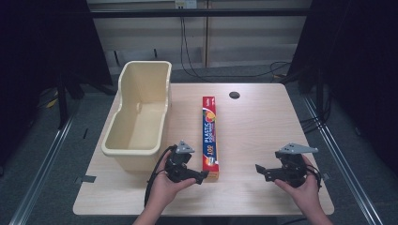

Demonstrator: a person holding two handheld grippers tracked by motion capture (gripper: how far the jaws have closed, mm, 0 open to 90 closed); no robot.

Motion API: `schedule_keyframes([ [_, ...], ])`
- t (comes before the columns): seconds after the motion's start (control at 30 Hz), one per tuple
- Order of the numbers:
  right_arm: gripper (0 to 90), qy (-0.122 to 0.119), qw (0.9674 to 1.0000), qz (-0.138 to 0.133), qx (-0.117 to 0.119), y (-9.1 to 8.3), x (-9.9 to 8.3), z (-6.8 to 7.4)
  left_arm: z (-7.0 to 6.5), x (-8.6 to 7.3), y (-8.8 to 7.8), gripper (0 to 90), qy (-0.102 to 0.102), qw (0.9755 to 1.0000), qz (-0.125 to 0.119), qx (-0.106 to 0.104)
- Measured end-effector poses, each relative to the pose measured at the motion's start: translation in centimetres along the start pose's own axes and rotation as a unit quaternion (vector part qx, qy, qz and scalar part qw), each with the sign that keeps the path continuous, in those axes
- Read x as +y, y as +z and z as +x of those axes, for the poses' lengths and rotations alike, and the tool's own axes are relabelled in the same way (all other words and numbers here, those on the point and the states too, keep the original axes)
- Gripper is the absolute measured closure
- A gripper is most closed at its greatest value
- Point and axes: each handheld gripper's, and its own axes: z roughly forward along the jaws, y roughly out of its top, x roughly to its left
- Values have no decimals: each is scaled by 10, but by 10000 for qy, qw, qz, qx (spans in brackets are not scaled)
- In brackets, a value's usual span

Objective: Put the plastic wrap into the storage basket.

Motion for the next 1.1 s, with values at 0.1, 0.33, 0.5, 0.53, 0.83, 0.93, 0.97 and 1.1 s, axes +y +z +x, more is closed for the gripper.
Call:
schedule_keyframes([
  [0.1,41,6,10000,9,0,-1,-1,-2,0,2,0,62,-65,10000,-40,27],
  [0.33,43,66,9999,-6,-78,-3,-1,-7,-1,10,1,61,-72,9999,-6,74],
  [0.5,43,85,9999,-33,-42,-3,-1,-7,-3,17,5,60,-103,9998,88,134],
  [0.53,43,46,10000,-34,-39,-3,-1,-6,-6,23,9,61,-115,9997,103,184],
  [0.83,46,69,9999,-28,-75,-4,-1,-5,0,52,27,62,-419,9986,162,287],
  [0.93,47,102,9999,-62,-61,-5,-2,-6,5,61,34,63,-564,9974,224,379],
  [0.97,47,86,9999,-64,-84,-5,-2,-6,7,64,37,63,-632,9968,225,439],
  [1.1,47,153,9998,-127,-42,-6,-2,-6,13,73,46,63,-797,9949,235,564],
])
